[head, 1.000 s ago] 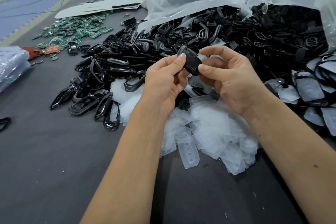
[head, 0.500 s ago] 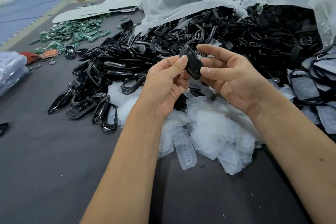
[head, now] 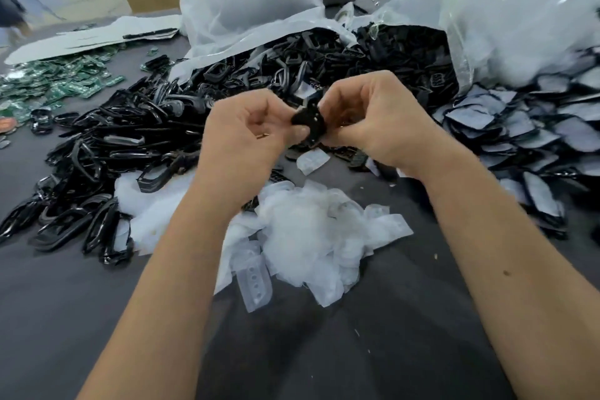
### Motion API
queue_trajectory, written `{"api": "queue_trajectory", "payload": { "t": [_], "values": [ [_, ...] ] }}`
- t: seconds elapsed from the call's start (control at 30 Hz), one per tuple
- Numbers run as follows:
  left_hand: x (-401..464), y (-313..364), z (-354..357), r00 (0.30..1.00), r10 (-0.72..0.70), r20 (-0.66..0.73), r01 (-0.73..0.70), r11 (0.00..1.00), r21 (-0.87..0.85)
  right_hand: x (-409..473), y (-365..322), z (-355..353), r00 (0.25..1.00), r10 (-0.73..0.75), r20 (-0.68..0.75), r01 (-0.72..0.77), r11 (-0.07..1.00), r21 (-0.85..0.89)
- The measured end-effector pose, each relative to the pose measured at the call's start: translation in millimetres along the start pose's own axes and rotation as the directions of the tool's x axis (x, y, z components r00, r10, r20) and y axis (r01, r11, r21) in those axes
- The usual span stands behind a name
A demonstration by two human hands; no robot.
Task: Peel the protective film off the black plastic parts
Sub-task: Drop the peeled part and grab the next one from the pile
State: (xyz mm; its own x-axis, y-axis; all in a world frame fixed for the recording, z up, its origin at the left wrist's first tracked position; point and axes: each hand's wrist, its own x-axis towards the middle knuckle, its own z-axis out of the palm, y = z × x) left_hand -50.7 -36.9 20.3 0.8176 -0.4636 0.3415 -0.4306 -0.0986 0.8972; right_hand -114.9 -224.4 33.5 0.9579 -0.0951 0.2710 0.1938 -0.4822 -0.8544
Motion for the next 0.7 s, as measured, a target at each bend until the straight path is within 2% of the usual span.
{"api": "queue_trajectory", "payload": {
  "t": [0.07,0.13,0.2,0.27,0.37,0.43,0.57,0.63,0.7],
  "values": [
    [7.6,12.1,27.8,0.993,0.099,0.071,-0.111,0.976,0.188,-5.7,-1.1,-26.2,0.999,-0.009,-0.032,-0.002,0.946,-0.325],
    [12.4,22.0,62.2,0.955,0.263,0.138,-0.294,0.899,0.324,-13.6,-3.6,-51.7,0.996,0.026,-0.085,-0.066,0.854,-0.516],
    [15.5,28.8,98.4,0.904,0.357,0.235,-0.425,0.809,0.406,-22.3,-4.2,-77.7,0.987,0.102,-0.127,-0.159,0.778,-0.608],
    [18.0,30.9,131.6,0.875,0.396,0.279,-0.484,0.720,0.497,-29.7,-2.1,-99.1,0.971,0.204,-0.129,-0.235,0.683,-0.691],
    [18.2,31.3,165.8,0.859,0.363,0.360,-0.511,0.621,0.595,-38.3,3.4,-114.7,0.949,0.306,-0.077,-0.234,0.519,-0.822],
    [20.6,28.0,173.1,0.864,0.302,0.403,-0.496,0.645,0.582,-42.3,5.0,-114.8,0.944,0.317,-0.093,-0.246,0.487,-0.838],
    [23.4,24.0,165.4,0.905,0.221,0.364,-0.381,0.802,0.460,-42.3,6.4,-112.2,0.948,0.281,-0.150,-0.275,0.486,-0.830],
    [23.8,22.5,158.6,0.951,0.182,0.250,-0.278,0.859,0.430,-37.3,4.8,-105.6,0.947,0.230,-0.224,-0.314,0.523,-0.793],
    [28.0,16.3,148.2,0.981,0.155,0.118,-0.193,0.858,0.476,-28.8,1.8,-90.9,0.944,0.157,-0.290,-0.327,0.574,-0.751]
  ]
}}
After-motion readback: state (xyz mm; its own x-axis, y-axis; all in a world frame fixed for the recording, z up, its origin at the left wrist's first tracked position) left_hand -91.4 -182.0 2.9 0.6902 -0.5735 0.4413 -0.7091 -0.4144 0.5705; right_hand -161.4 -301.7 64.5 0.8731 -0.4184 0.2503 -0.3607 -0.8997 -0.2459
